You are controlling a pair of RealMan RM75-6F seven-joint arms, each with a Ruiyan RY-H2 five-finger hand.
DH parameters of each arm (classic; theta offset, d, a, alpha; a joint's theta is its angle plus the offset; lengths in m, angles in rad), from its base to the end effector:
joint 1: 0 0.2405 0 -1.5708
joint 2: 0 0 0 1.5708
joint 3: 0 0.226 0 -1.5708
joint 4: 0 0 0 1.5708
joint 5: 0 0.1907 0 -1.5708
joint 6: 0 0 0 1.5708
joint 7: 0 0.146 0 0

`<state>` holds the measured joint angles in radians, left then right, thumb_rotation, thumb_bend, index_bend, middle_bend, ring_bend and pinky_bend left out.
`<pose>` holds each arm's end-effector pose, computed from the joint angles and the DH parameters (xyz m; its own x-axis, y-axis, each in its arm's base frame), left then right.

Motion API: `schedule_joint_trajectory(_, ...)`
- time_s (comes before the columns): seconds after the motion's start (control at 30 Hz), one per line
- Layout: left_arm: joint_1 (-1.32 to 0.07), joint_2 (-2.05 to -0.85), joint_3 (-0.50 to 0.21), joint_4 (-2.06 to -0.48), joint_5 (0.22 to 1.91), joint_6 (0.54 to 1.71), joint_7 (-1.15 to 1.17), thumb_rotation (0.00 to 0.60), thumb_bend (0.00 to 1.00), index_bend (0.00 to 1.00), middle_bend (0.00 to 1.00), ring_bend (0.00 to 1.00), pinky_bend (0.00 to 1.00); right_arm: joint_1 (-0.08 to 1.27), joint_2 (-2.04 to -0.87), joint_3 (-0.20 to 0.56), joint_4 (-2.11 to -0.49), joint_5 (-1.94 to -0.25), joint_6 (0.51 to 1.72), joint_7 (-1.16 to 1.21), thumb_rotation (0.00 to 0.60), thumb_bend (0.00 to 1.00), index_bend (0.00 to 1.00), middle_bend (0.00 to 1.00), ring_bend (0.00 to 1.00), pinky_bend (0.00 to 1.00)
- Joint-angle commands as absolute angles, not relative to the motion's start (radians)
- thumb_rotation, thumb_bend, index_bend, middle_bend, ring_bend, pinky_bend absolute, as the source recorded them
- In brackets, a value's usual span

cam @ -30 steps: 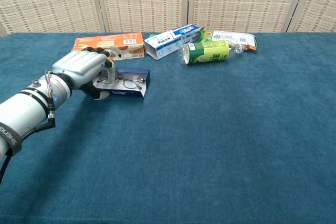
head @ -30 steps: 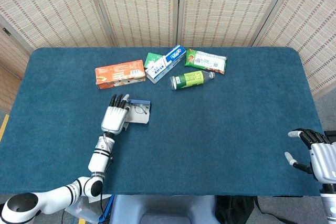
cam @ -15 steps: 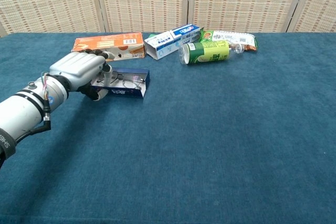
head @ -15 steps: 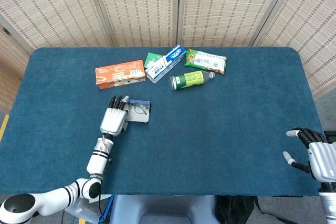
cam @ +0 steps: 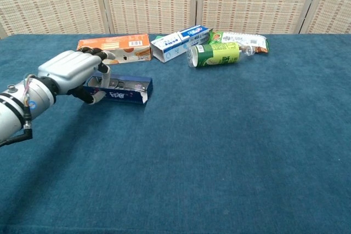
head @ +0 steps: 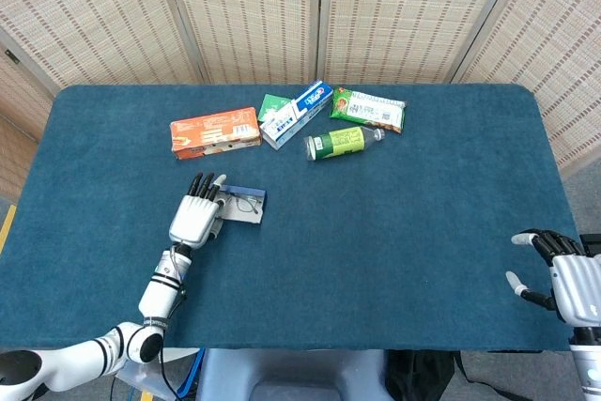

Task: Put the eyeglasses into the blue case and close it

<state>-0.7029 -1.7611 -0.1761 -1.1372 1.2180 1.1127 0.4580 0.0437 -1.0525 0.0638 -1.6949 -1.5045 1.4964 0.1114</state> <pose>-0.1510 0.3354 -0.0147 0.6064 0.0229 0.7948 0.7600 -0.3105 -0.5709 -0.2707 -0.1698 0.1785 0.2747 0.0076 0.9615 -0.9614 0.0171 0.2746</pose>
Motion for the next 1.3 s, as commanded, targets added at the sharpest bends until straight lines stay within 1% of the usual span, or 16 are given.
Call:
schedule_joint_trajectory(0.03, -0.678, -1.692, -0.138, -1.191, 1.263, 1.126, 0.428, 0.6, 0.46, 0.62, 0.09, 0.0, 0.0, 0.045, -1.053, 0.063, -1.7, -1.508, 1.498, 0.107, 0.6, 0.25, 0.33, 0.3, 0.23, 0.23)
schedule_joint_trajectory(0.23, -0.662, -1.573, -0.099, -1.3, 1.285, 1.087, 0.437, 0.6, 0.46, 0.62, 0.09, 0.0, 0.0, 0.048, -1.055, 0.062, -1.709, -1.514, 1.496, 0.095, 0.6, 0.25, 0.33, 0.3, 0.23, 0.23)
schedule_joint_trajectory(0.43, -0.674, -1.528, -0.117, -1.352, 1.255, 1.05, 0.454, 0.6, 0.46, 0.61, 0.09, 0.0, 0.0, 0.05, -1.057, 0.062, -1.713, -1.518, 1.495, 0.091, 0.6, 0.25, 0.33, 0.3, 0.23, 0.23)
schedule_joint_trajectory(0.6, -0.709, -1.533, -0.151, -1.341, 1.187, 0.992, 0.501, 0.6, 0.45, 0.58, 0.09, 0.0, 0.0, 0.047, -1.057, 0.06, -1.711, -1.519, 1.5, 0.094, 0.6, 0.25, 0.33, 0.3, 0.23, 0.23)
schedule_joint_trajectory(0.93, -0.772, -1.556, -0.209, -1.304, 1.015, 0.918, 0.601, 0.6, 0.45, 0.55, 0.09, 0.0, 0.0, 0.042, -1.06, 0.057, -1.702, -1.516, 1.503, 0.104, 0.6, 0.25, 0.33, 0.3, 0.23, 0.23)
schedule_joint_trajectory(1.17, -0.816, -1.574, -0.237, -1.264, 0.916, 0.901, 0.653, 0.6, 0.45, 0.52, 0.09, 0.0, 0.0, 0.039, -1.061, 0.057, -1.697, -1.513, 1.505, 0.108, 0.6, 0.25, 0.33, 0.3, 0.23, 0.23)
schedule_joint_trajectory(1.3, -0.841, -1.588, -0.247, -1.235, 0.882, 0.899, 0.67, 0.6, 0.45, 0.52, 0.09, 0.0, 0.0, 0.037, -1.06, 0.057, -1.695, -1.512, 1.507, 0.11, 0.6, 0.25, 0.33, 0.3, 0.23, 0.23)
